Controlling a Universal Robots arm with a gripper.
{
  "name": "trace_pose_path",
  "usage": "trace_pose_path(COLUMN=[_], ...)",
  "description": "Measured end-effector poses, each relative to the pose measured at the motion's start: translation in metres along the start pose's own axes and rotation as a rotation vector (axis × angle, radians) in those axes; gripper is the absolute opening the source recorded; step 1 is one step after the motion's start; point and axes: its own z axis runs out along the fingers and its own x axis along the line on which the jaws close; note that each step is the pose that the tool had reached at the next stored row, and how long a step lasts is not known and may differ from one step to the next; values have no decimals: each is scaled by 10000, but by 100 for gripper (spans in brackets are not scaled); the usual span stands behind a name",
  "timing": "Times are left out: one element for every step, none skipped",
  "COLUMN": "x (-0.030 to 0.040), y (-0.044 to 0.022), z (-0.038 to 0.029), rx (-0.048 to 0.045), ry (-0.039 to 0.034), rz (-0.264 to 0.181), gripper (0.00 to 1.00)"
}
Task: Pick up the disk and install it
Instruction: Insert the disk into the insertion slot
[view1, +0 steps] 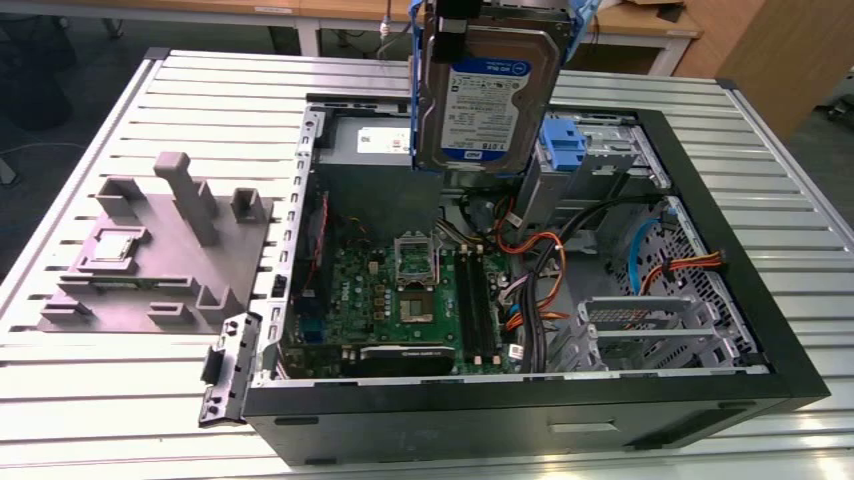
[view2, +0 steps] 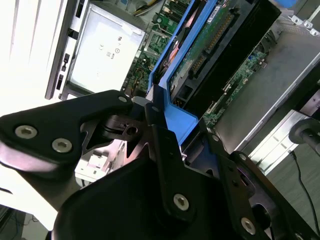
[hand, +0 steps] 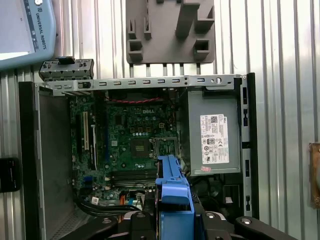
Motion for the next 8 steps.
trace_pose_path(x=[14, 29, 43, 57, 71, 86, 100, 115], y=[-1, -1, -2, -3, -4, -5, -6, -6], z=[0, 0, 0, 1, 0, 0, 0, 0], rx=[0, -1, -1, 0, -1, -1, -1, -1], ry=[-1, -1, -1, -1, 0, -1, 0, -1], rz=[1, 0, 0, 1, 0, 0, 0, 0], gripper=[36, 36, 36, 36, 36, 36, 36, 36])
